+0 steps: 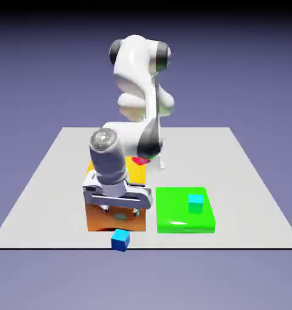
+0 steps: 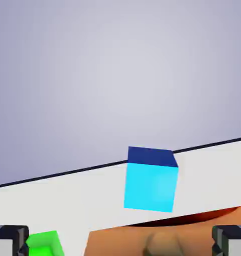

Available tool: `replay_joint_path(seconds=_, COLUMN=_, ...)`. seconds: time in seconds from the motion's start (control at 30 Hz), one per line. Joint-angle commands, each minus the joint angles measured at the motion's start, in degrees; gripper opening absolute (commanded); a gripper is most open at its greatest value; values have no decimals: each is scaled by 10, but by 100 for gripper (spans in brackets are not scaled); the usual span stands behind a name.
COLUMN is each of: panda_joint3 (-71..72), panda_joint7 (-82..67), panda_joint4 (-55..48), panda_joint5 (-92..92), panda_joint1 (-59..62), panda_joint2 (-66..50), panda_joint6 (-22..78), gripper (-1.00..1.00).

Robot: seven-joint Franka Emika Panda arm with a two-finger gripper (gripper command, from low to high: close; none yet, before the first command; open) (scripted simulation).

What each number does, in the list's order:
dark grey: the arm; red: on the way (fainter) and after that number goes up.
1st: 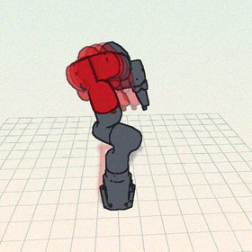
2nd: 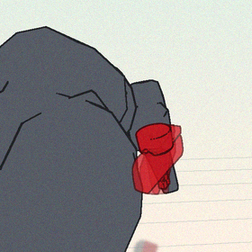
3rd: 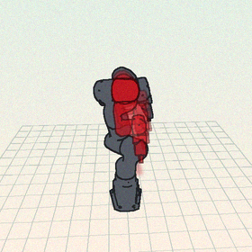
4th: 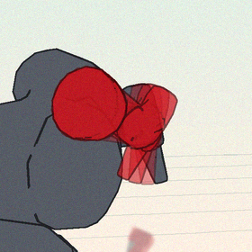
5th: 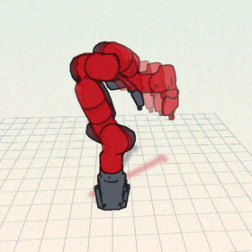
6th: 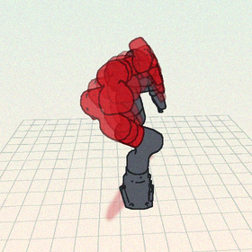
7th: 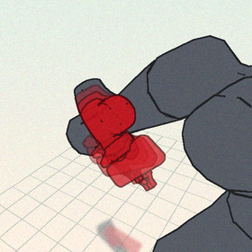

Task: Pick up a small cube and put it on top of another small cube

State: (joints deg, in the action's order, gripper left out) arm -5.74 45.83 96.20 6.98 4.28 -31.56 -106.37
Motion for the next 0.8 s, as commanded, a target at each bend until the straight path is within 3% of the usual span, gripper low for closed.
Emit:
replay_joint_path(seconds=0.0, panda_joint3=-2, panda_joint7=1, panda_joint4=-21, panda_joint5=2, panda_joint1=2, panda_joint2=-21, panda_joint6=22, gripper=0)
replay_joint_path(seconds=0.33, panda_joint3=-19, panda_joint7=11, panda_joint4=-216, panda_joint5=23, panda_joint1=17, panda_joint2=-214, panda_joint6=225, gripper=0)
replay_joint_path(seconds=0.53, panda_joint3=-17, panda_joint7=4, panda_joint4=-116, panda_joint5=29, panda_joint1=8, panda_joint2=-211, panda_joint6=129, gripper=0)
replay_joint_path(seconds=0.57, panda_joint3=-17, panda_joint7=4, panda_joint4=-116, panda_joint5=29, panda_joint1=8, panda_joint2=-211, panda_joint6=129, gripper=-100)
replay_joint_path(seconds=0.77, panda_joint3=-20, panda_joint7=10, panda_joint4=-212, panda_joint5=21, panda_joint1=14, panda_joint2=-210, panda_joint6=226, gripper=-100)
